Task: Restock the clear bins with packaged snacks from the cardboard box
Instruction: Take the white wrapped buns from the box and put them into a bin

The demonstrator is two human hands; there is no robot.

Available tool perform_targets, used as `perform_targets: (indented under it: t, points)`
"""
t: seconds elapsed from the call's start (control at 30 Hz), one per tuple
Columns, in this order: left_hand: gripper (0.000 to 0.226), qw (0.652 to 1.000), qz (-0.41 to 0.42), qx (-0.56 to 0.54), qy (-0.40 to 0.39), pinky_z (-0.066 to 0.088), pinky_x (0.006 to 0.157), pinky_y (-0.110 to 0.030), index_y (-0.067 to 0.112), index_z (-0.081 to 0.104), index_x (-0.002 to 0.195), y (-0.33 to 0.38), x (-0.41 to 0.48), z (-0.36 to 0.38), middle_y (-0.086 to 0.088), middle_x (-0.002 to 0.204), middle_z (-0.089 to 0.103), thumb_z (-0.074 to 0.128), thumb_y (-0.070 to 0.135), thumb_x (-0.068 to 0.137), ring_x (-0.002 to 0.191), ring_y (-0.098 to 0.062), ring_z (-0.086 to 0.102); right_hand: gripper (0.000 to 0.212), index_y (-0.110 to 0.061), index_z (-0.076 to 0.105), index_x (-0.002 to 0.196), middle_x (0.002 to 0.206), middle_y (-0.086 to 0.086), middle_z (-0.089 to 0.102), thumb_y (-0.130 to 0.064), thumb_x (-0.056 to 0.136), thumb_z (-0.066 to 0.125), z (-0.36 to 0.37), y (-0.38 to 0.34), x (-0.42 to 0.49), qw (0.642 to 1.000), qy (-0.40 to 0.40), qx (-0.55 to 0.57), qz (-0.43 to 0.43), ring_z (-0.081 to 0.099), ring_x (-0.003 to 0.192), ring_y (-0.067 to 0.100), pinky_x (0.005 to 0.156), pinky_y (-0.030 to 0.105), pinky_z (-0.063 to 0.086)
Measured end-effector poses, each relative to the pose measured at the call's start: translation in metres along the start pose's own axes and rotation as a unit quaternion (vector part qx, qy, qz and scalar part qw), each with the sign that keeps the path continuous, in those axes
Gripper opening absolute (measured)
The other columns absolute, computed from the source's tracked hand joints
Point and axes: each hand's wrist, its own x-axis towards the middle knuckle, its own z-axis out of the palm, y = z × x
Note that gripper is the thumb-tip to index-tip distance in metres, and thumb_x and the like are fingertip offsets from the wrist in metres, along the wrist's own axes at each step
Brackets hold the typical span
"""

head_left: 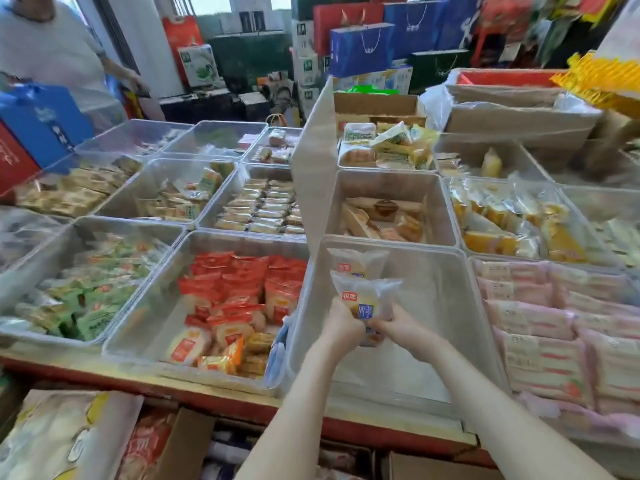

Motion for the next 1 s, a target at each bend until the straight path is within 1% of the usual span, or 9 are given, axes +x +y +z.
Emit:
perform_targets:
  t: [0.1, 0.17, 0.27, 0.37, 0.47, 0.53, 0.6, 0.77, 1.0]
  points:
    - [0.085, 0.999, -0.025, 0.017, -0.036, 0.038, 0.107, -0.037, 0.010, 0.016, 0.141, -0.022, 0.038, 0.004, -0.009, 0.139, 0.044, 0.070, 0.010, 0.076, 0.126, -0.024, 0.046, 0.099, -0.016, 0.007, 0.147, 0.129, -0.014, 0.025, -0.010, 0.077, 0.076, 0.019, 0.011, 0.026, 1.000, -0.003, -0.008, 0.017, 0.050, 0.118, 0.013, 0.078, 0.019, 0.052]
    - [0.086, 0.999, -0.036, 0.016, -0.027, 0.037, 0.108, -0.043, 0.012, 0.011, 0.146, -0.021, 0.044, 0.002, -0.011, 0.143, 0.040, 0.065, 0.010, 0.080, 0.129, -0.026, 0.043, 0.116, -0.015, -0.003, 0.150, 0.129, -0.012, 0.010, -0.012, 0.068, 0.080, 0.027, 0.016, 0.036, 0.999, 0.007, -0.023, 0.023, 0.043, 0.123, 0.010, 0.067, 0.011, 0.052]
    - [0.072, 0.999, -0.045, 0.001, -0.020, 0.040, 0.105, -0.040, 0.009, 0.014, 0.146, -0.011, 0.040, -0.007, -0.014, 0.140, 0.042, 0.055, 0.002, 0.087, 0.121, -0.025, 0.047, 0.122, -0.015, -0.016, 0.147, 0.144, -0.004, 0.018, -0.010, 0.071, 0.078, 0.032, 0.021, 0.047, 0.999, 0.032, -0.018, 0.031, 0.047, 0.125, 0.017, 0.074, 0.017, 0.054]
    - [0.078, 0.999, -0.045, -0.018, -0.025, 0.040, 0.101, -0.035, 0.009, 0.005, 0.148, -0.014, 0.044, -0.012, -0.009, 0.139, 0.039, 0.051, -0.004, 0.086, 0.119, -0.022, 0.044, 0.126, -0.022, -0.025, 0.144, 0.148, 0.003, 0.032, -0.007, 0.073, 0.078, 0.029, 0.021, 0.046, 0.999, 0.022, -0.015, 0.038, 0.053, 0.120, 0.018, 0.085, 0.023, 0.052]
    - [0.071, 0.998, -0.045, -0.034, -0.001, 0.042, 0.099, -0.033, 0.010, 0.017, 0.142, -0.015, 0.040, -0.016, -0.006, 0.135, 0.043, 0.055, -0.001, 0.083, 0.118, -0.022, 0.047, 0.109, -0.026, -0.003, 0.146, 0.138, 0.007, 0.047, -0.006, 0.073, 0.075, 0.026, 0.014, 0.037, 0.999, 0.026, -0.008, 0.035, 0.057, 0.115, 0.018, 0.087, 0.030, 0.055]
    - [0.067, 0.998, -0.058, -0.023, 0.015, 0.043, 0.102, -0.041, 0.008, 0.022, 0.139, -0.010, 0.029, -0.017, -0.013, 0.138, 0.042, 0.057, 0.006, 0.083, 0.123, -0.028, 0.047, 0.093, -0.020, 0.016, 0.142, 0.133, 0.006, 0.051, -0.010, 0.072, 0.077, 0.023, 0.005, 0.024, 0.997, 0.061, -0.036, 0.037, 0.055, 0.115, 0.017, 0.083, 0.016, 0.051]
    - [0.064, 0.999, -0.042, 0.019, 0.022, 0.040, 0.104, -0.045, 0.004, 0.024, 0.139, -0.007, 0.013, -0.014, -0.018, 0.139, 0.039, 0.055, 0.011, 0.084, 0.125, -0.034, 0.044, 0.077, -0.013, 0.026, 0.140, 0.126, -0.001, 0.050, -0.012, 0.080, 0.074, 0.021, -0.007, 0.005, 0.991, 0.097, -0.082, 0.051, 0.051, 0.110, 0.013, 0.064, 0.007, 0.041]
    - [0.055, 0.984, 0.077, 0.153, 0.039, 0.036, 0.103, -0.043, 0.000, 0.028, 0.139, 0.001, -0.041, 0.011, -0.021, 0.139, 0.035, 0.049, 0.014, 0.090, 0.126, -0.039, 0.038, 0.058, -0.011, 0.038, 0.142, 0.145, 0.009, 0.042, -0.016, 0.088, 0.059, 0.010, -0.010, -0.048, 0.968, 0.162, -0.176, 0.072, 0.042, 0.131, 0.021, 0.101, 0.028, 0.036]
    - [0.056, 0.948, 0.223, 0.225, 0.011, 0.029, 0.105, -0.030, -0.001, 0.027, 0.145, 0.020, -0.141, 0.072, -0.015, 0.145, 0.035, 0.046, 0.011, 0.093, 0.132, -0.028, 0.034, 0.040, -0.013, 0.049, 0.133, 0.132, 0.003, 0.052, -0.011, 0.092, 0.054, -0.010, 0.002, -0.172, 0.950, 0.252, -0.186, -0.007, 0.049, 0.121, 0.014, 0.098, 0.024, 0.038]
